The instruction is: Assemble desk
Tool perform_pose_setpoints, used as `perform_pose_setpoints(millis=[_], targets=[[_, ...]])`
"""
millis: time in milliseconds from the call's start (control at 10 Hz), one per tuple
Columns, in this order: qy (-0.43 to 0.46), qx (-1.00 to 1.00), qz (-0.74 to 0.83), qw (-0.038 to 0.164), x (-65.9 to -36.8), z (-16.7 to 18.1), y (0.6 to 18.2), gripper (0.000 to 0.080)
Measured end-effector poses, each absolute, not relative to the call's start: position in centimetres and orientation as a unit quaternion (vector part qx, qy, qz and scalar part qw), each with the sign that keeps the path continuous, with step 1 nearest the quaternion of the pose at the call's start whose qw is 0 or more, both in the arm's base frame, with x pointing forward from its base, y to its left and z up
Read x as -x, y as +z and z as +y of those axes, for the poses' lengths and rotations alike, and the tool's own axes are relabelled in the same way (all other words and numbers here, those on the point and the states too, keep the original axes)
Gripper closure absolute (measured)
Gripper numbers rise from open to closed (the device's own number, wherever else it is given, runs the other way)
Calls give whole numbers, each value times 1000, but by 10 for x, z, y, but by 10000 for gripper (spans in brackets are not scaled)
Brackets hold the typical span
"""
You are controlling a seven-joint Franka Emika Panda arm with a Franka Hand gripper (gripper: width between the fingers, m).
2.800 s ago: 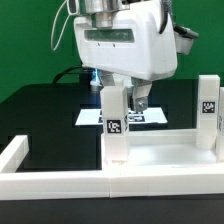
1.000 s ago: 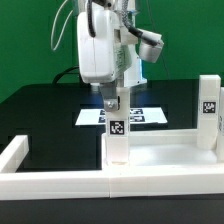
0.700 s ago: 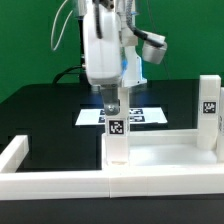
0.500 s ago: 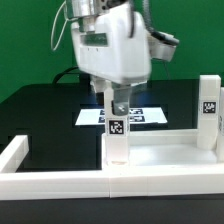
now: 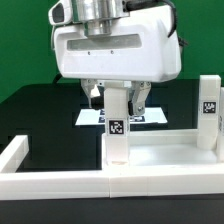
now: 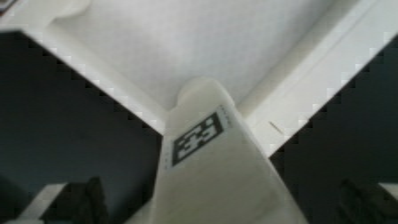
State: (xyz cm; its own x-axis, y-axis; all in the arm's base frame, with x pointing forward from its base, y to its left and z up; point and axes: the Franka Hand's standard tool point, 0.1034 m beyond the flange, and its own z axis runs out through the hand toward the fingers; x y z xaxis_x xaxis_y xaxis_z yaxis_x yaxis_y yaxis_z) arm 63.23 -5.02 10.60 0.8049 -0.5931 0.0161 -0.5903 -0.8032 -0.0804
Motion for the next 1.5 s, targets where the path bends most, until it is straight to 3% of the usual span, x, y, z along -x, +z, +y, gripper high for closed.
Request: perform_pose_setpoints(millis=[100,400,500,600,700,800,1100,1300,1500], targets=[[-16,975,219,34,-638,-48,109,150],[-19,970,239,33,-638,-50,107,150],[-19,966,258,34,-638,-50,107,291],[-17,957,289,34,-637,-50,107,291],[-16,946,323,35,-637,-49,107,429],[-15,939,342,34,-637,-50,107,511],[-11,884,466,35,-637,-53,106,511],[-1,788,614,51,-636,-55,106,511],[-3,654,752,80,-632,-59,104,511]])
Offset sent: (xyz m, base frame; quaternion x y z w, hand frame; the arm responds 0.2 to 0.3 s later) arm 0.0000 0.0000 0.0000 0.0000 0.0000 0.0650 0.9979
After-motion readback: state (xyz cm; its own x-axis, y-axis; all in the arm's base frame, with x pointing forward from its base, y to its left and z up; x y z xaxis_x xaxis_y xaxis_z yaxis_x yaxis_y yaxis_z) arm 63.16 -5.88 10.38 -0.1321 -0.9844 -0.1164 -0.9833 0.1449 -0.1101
